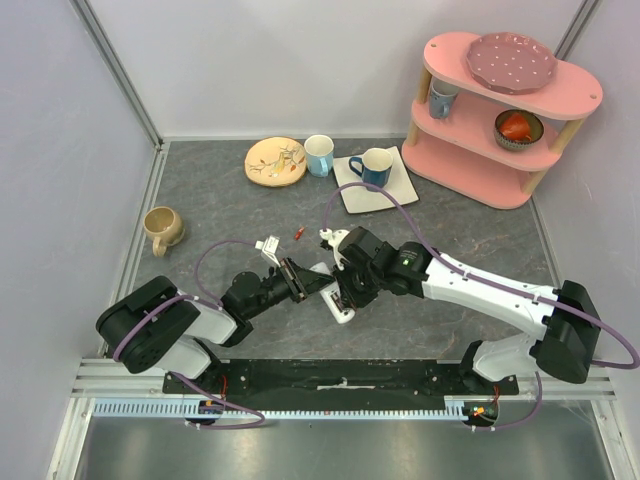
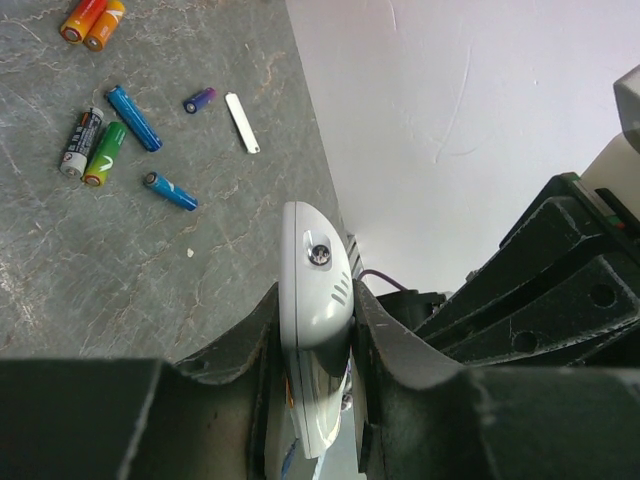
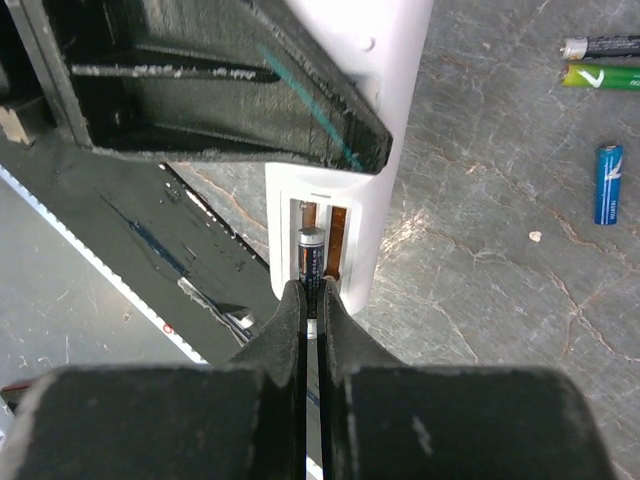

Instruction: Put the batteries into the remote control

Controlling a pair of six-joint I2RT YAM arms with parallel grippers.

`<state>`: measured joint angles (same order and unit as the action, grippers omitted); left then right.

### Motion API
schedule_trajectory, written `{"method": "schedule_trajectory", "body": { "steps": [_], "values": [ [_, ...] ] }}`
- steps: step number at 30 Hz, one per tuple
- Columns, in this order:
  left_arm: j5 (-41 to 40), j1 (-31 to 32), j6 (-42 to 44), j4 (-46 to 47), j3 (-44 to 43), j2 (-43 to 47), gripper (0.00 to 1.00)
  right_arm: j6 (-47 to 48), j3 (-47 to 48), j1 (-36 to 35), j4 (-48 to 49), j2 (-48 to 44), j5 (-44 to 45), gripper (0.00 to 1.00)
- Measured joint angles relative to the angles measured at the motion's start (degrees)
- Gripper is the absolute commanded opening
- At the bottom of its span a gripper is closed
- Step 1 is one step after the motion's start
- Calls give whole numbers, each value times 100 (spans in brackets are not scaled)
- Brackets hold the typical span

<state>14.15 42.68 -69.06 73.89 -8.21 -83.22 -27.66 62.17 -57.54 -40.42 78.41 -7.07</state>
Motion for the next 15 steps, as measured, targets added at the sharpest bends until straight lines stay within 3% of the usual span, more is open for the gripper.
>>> {"method": "schedule_trajectory", "body": {
  "steps": [15],
  "values": [
    [-9, 44, 0, -4, 0, 9, 2, -157, -52, 0, 269, 35, 111, 0]
  ]
}}
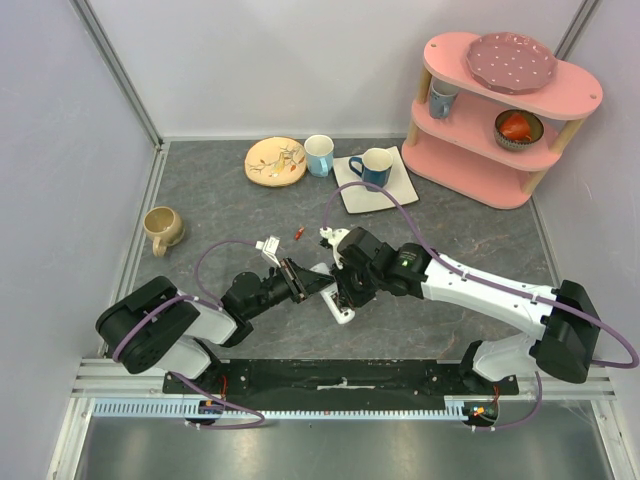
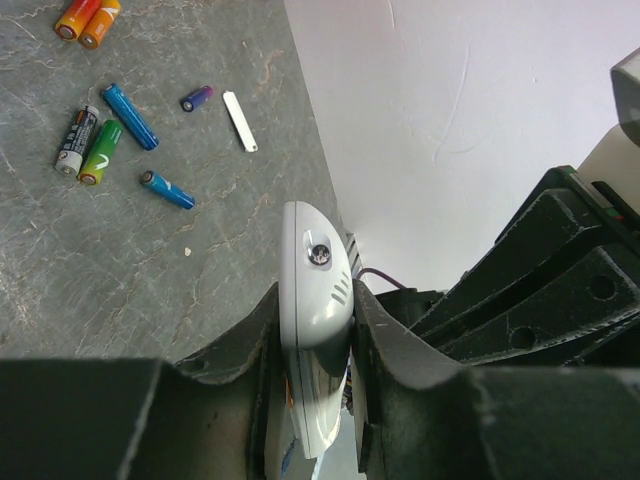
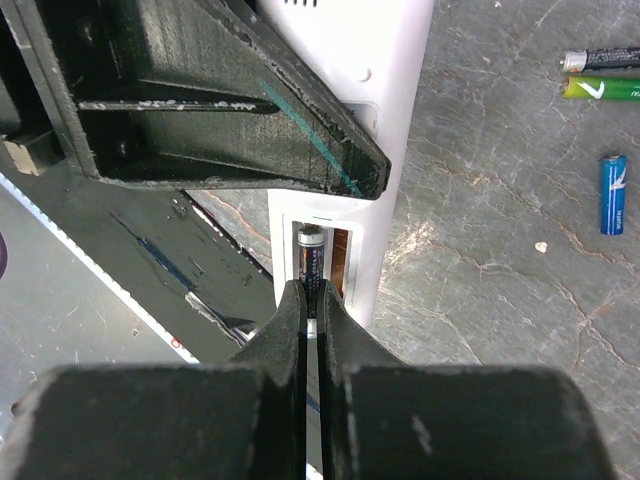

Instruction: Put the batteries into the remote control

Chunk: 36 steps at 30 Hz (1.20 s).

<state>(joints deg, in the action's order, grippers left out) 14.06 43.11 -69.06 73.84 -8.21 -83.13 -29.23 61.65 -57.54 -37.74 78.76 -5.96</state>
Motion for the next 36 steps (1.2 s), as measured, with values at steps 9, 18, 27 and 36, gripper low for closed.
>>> {"method": "schedule_trajectory", "body": {
  "steps": [9, 18, 27, 36],
  "values": [
    [-4, 20, 2, -11, 0, 57, 2, -83, -61, -2, 74, 0, -22, 0],
    [-31, 101, 4, -142, -35, 68, 2, -199, -129, -7, 109, -7, -15, 0],
    [-74, 133, 4, -179, -140, 70, 2, -487, -310, -11, 308, -212, 138, 0],
    [-245, 138, -24, -267, -236, 72, 2, -575, -313, -11, 382, -221, 354, 0]
  ]
}}
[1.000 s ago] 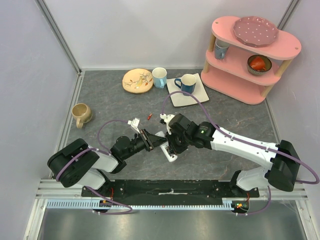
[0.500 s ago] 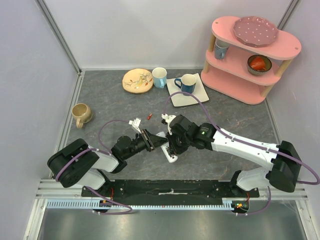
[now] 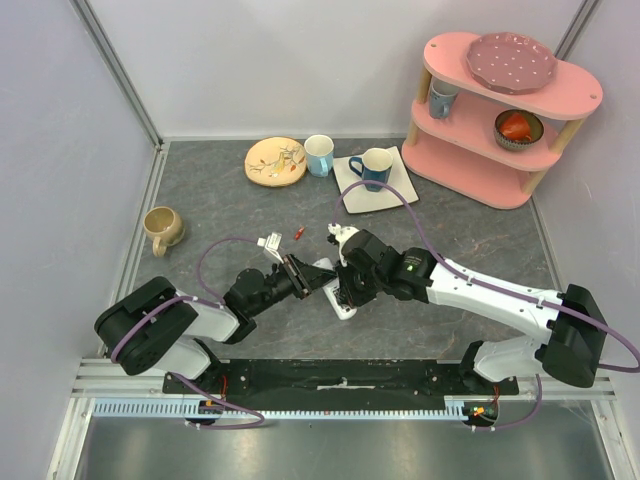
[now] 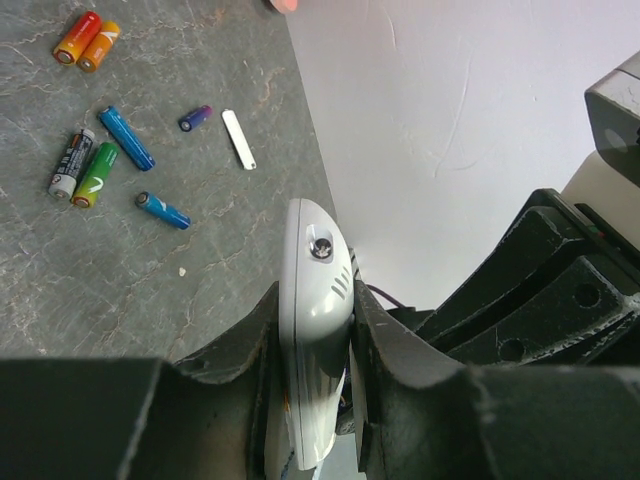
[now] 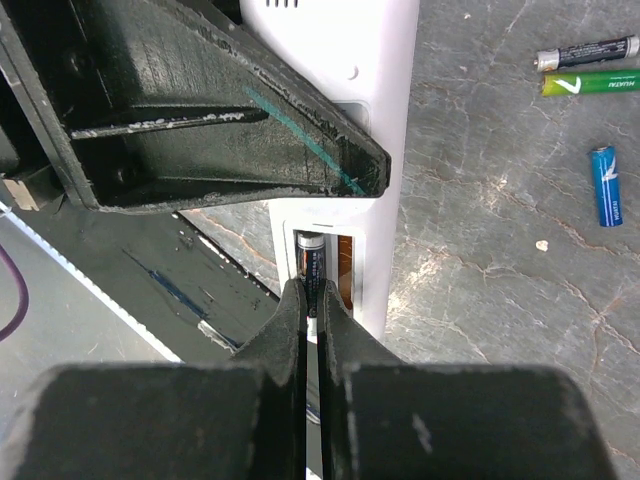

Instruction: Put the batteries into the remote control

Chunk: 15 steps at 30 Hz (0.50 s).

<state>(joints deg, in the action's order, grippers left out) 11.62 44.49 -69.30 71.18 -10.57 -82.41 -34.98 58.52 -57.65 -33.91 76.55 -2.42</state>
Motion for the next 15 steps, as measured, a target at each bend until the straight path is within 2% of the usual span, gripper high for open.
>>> {"method": "schedule_trajectory", "body": {
  "steps": [10, 15],
  "values": [
    [-192, 28, -129, -208, -107, 2, 2, 0, 0, -13, 20, -7, 236, 0],
    [-256, 46, -188, -205, -114, 2, 2, -59, 0, -17, 31, -39, 273, 6]
  ]
}}
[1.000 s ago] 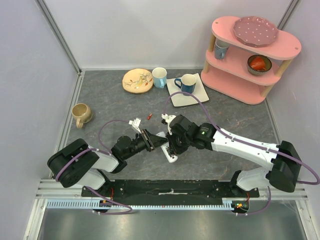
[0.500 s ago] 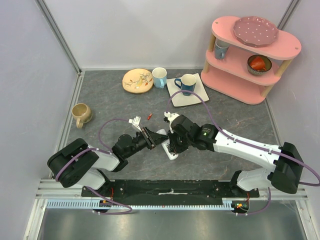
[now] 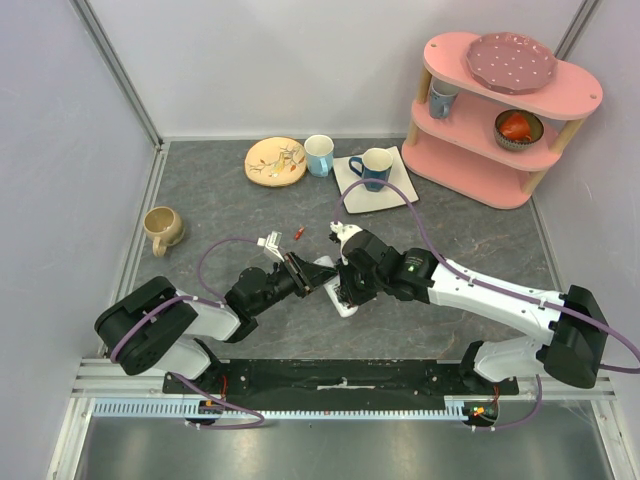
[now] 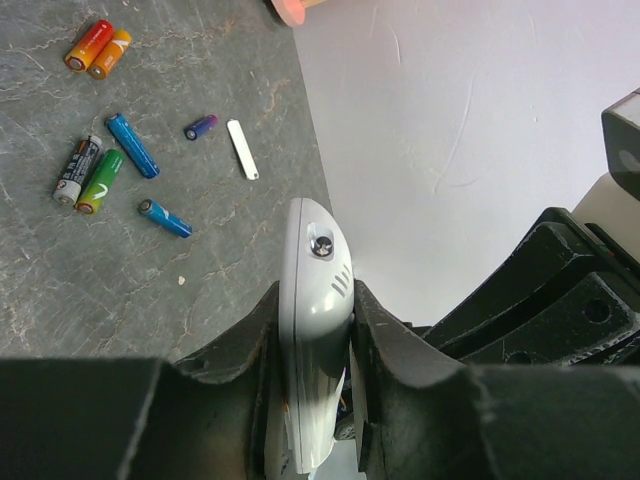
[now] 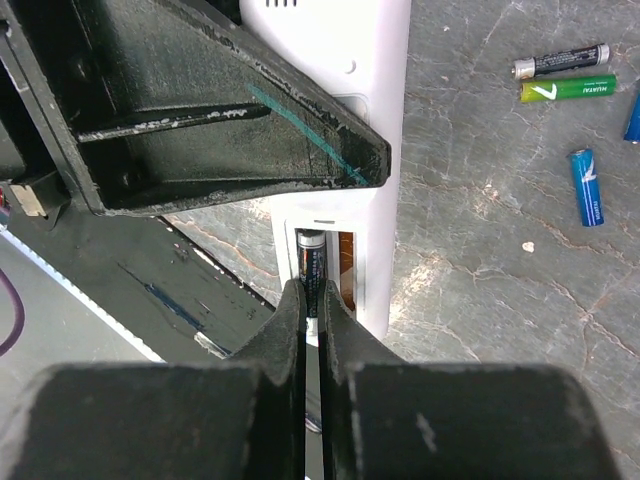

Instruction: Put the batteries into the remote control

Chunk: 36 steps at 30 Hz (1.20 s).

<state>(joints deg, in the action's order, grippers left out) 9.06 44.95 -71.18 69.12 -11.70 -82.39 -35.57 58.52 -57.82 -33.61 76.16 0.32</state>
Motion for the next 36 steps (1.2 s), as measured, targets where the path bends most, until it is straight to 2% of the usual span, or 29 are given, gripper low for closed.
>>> {"method": "schedule_trajectory", "body": {
  "steps": [36],
  "values": [
    [-127, 59, -22, 42, -2, 7, 2, -155, 0, 0, 15, -48, 50, 23]
  ]
}}
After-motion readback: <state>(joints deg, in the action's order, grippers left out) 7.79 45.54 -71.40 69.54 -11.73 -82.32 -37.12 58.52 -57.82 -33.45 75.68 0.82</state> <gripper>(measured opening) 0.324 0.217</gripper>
